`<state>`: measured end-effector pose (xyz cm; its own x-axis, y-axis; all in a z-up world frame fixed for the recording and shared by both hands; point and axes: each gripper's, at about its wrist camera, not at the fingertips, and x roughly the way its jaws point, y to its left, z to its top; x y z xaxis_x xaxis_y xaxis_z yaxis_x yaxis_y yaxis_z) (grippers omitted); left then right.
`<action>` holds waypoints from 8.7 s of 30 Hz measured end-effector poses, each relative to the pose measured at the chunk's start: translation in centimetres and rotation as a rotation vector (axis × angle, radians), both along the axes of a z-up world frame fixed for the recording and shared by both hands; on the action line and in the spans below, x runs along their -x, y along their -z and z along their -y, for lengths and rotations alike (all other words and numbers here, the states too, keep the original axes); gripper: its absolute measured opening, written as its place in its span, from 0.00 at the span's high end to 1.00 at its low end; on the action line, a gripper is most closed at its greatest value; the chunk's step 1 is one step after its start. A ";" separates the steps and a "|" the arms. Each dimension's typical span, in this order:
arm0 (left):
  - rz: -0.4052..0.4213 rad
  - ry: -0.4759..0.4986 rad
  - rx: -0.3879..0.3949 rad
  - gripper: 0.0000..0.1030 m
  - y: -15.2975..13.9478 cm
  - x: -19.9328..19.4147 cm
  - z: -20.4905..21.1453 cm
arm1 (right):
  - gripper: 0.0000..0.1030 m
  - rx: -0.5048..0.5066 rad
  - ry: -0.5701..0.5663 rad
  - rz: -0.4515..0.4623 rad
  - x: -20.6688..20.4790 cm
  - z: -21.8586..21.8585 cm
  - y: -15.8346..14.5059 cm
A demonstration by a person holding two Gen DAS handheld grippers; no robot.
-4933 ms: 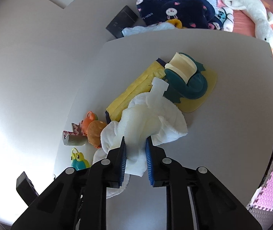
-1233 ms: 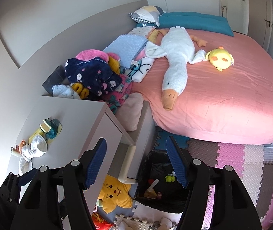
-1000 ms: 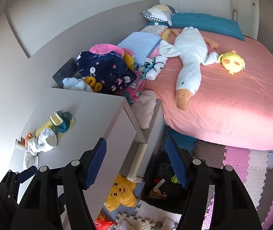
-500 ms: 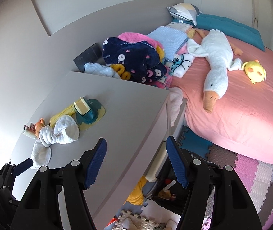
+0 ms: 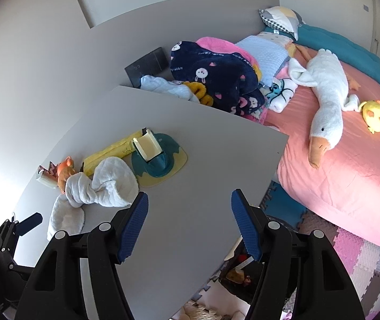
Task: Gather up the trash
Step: 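Move both open tools back over the table toys, then grasp the white towel with the left tool while the right tool grasps the teal-cream toy, then carry the towel and teal-cream toy over to the black bin, then open both tools to drop towel and teal-cream toy into the bin, then move both open tools back over the table toward the sponge and snack bar, then grasp the tan sponge with the left tool while the right tool grasps the yellow snack bar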
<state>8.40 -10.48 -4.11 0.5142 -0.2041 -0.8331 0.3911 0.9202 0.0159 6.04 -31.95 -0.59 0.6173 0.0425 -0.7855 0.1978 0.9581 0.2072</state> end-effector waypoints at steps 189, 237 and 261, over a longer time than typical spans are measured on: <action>0.068 0.278 0.098 0.23 -4.0 8.6 15.8 | 0.36 0.032 0.194 0.102 11.6 13.7 -2.9; -0.093 -0.070 0.060 0.50 3.7 -0.1 -2.9 | 0.36 0.148 -0.296 -0.040 -4.7 -5.5 0.4; -0.053 -0.274 0.151 0.55 1.6 -1.2 -11.8 | 0.25 0.502 -0.712 -0.173 -13.6 -15.9 4.4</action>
